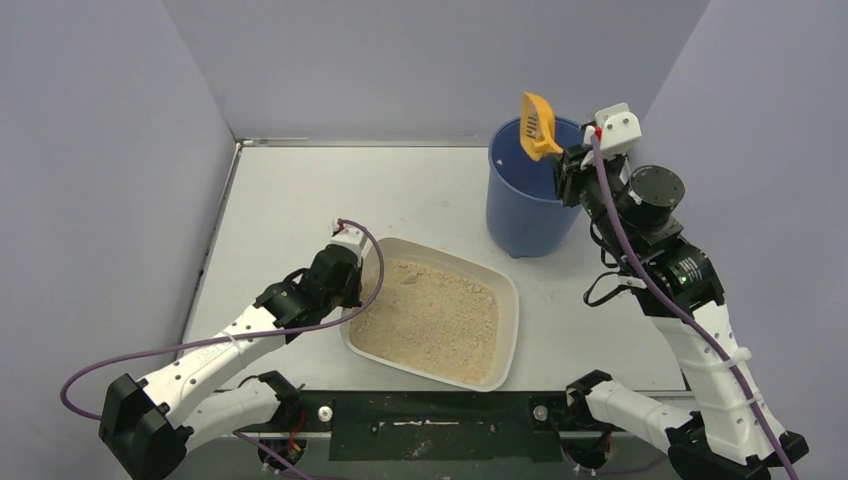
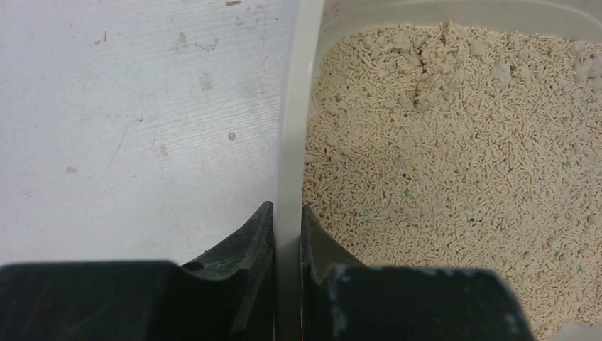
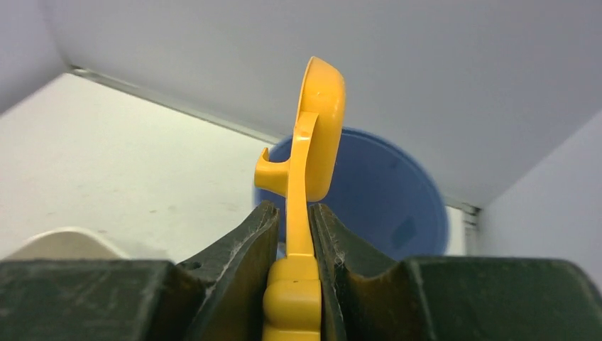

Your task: Clean the litter box

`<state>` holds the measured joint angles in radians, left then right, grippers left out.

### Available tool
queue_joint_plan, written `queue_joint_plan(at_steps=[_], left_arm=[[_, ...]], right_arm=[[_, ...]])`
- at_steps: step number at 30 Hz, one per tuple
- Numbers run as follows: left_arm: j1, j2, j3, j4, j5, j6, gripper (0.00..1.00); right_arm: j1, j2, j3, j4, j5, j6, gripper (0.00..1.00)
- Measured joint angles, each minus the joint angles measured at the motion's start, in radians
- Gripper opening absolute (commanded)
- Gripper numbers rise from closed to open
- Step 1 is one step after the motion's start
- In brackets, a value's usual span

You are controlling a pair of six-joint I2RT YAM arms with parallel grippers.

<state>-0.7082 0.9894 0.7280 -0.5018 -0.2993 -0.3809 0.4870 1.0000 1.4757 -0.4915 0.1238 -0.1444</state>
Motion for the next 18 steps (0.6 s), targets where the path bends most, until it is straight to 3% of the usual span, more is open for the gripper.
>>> queue_joint_plan(at_steps=[8,18], left_arm=[[-0.055,0.000,0.000,-0.010,-0.025,-0.013,0.00],[-0.057,-0.031,-0.045,-0.033,-0.018,-0.091,0.00]], right_arm=[[0.000,-0.045,-0.002,-0.124,-0.259,0.303,0.00],[0.000,-0.117,-0.116,-0.363,-0.426,0.541,0.00]])
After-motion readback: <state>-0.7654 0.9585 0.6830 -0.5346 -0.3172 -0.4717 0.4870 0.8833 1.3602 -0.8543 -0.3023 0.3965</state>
